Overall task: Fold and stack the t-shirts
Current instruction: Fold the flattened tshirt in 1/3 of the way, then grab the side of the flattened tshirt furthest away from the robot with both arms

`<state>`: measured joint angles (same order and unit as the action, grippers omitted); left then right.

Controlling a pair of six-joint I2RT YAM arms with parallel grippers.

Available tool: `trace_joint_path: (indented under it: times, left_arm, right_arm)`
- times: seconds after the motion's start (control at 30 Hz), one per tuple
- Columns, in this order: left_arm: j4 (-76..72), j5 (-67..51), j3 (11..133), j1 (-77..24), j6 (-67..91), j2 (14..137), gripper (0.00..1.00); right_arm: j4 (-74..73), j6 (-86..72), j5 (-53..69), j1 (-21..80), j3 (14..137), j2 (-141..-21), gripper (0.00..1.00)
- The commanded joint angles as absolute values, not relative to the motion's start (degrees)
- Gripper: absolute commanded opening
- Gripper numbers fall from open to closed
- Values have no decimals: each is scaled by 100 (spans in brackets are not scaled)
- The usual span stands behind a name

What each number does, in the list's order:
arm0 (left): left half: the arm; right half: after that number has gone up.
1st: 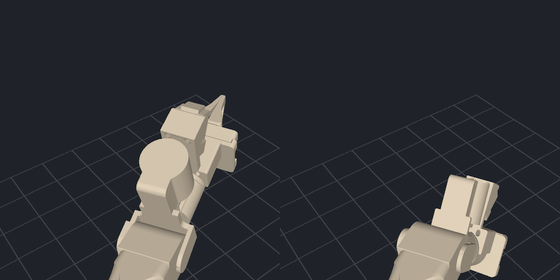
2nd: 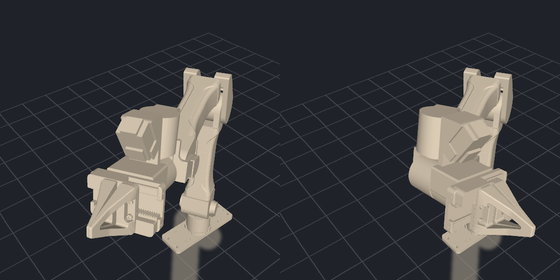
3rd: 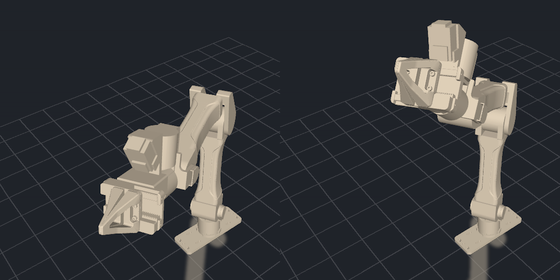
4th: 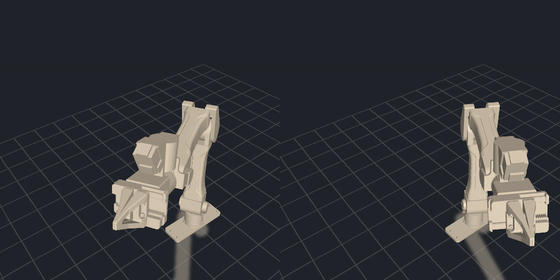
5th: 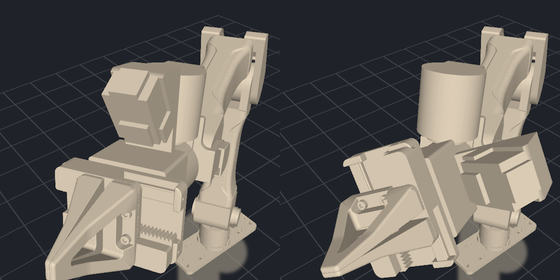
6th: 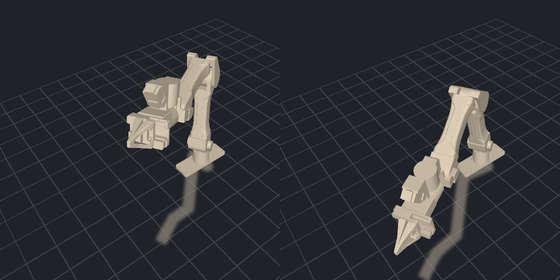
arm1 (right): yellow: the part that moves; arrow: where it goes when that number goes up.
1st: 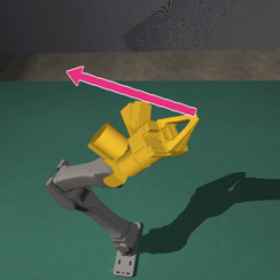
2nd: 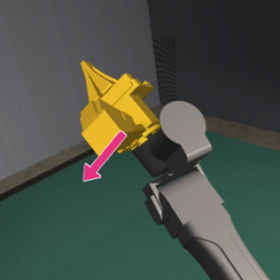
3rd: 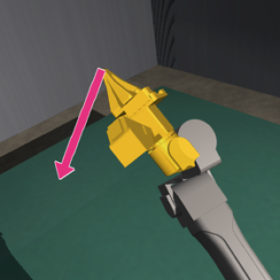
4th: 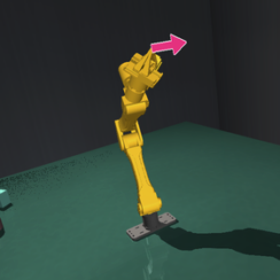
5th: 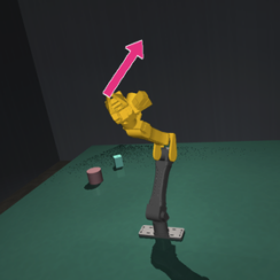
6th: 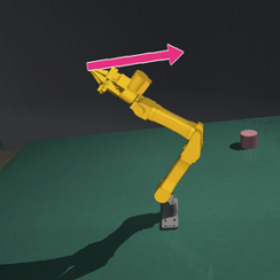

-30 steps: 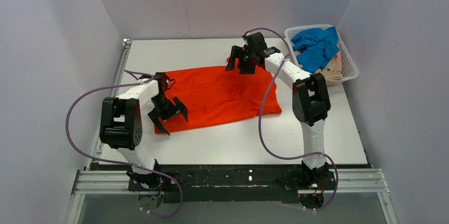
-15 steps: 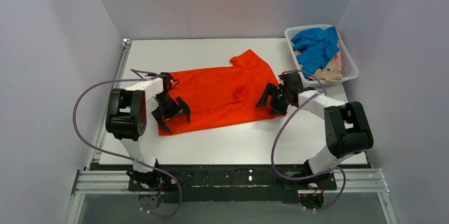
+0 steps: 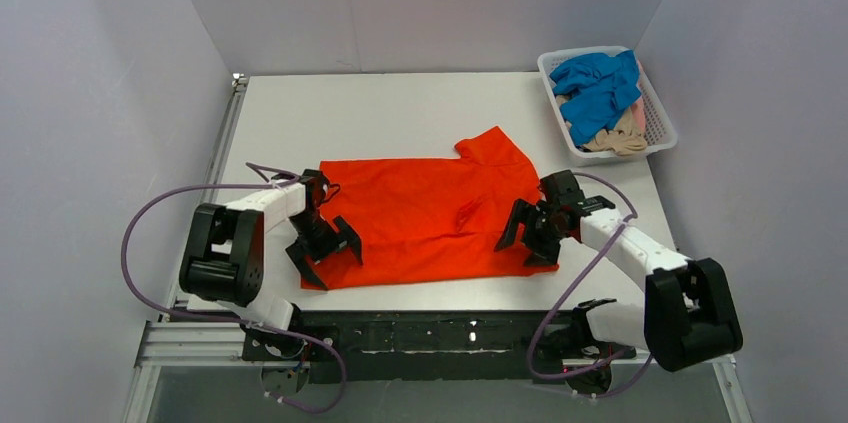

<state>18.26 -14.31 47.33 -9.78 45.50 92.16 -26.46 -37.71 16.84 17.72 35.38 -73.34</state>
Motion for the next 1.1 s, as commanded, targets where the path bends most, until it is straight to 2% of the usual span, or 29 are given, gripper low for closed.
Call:
trace_joint_path:
  times: [0.0, 0.23, 0.43, 0.73, 1.07]
  left_arm:
    - [2761, -1377, 4206, -1088, 4696, 8521, 100]
    - [3234, -1307, 4558, -1126, 4530, 7666, 99]
    - [3311, -1281, 5165, -1251, 4415, 7171, 99]
    - [3708, -499, 6623, -1241, 4348, 7946, 100]
    - [3669, -272, 8239, -564, 4106, 9843, 100]
  right_arm:
    - [-4417, -4022, 1142, 1837, 3604, -6476, 87]
    - [-4743, -3989, 1229, 1839, 3241, -5653, 87]
    - [-4219, -3355, 1485, 1891, 4052, -5336, 89]
    - [-2679, -3718, 1556, 2877, 4984, -7134, 91]
    - [-1718, -4233, 1845, 3198, 6303, -9591, 91]
